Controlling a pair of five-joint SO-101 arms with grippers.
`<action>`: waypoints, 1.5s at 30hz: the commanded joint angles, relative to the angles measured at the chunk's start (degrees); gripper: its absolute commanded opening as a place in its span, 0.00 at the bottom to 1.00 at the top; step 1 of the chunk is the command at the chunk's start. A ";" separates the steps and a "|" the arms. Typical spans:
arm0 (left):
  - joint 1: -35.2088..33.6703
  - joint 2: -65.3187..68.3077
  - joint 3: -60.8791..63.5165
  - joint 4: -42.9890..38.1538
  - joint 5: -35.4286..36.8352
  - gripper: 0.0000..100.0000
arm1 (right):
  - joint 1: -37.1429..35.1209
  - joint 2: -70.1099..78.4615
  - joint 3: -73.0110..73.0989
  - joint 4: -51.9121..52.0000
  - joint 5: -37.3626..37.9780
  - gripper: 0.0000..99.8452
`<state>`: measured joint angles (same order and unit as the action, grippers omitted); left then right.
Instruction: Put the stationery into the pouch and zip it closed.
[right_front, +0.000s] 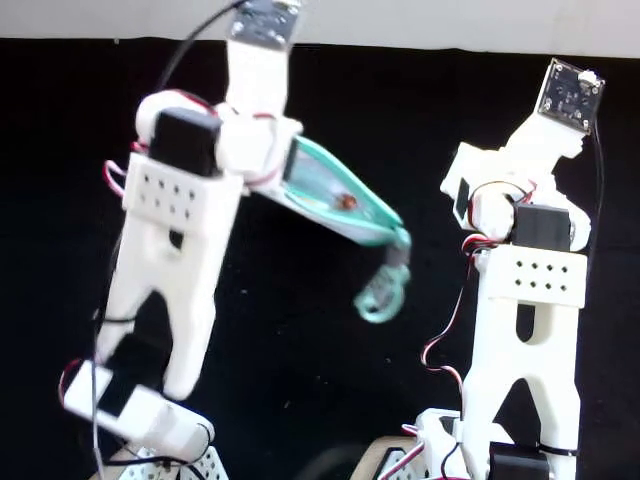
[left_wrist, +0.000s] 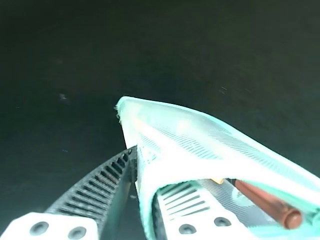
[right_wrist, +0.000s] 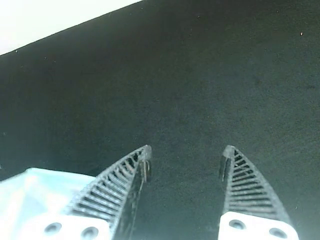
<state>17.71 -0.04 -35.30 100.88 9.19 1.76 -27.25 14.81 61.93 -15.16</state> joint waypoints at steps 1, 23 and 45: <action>1.54 -1.80 3.56 -0.44 0.88 0.01 | 0.31 -1.98 -1.98 0.40 -0.26 0.22; -8.92 32.22 -14.55 -8.79 0.79 0.01 | 0.48 -1.98 -2.07 0.40 -0.18 0.22; -8.57 32.31 -14.55 -8.97 0.53 0.01 | -1.01 -9.71 8.57 13.14 30.95 0.32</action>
<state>9.45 29.23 -49.80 92.44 10.24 0.79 -35.78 19.12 77.76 13.05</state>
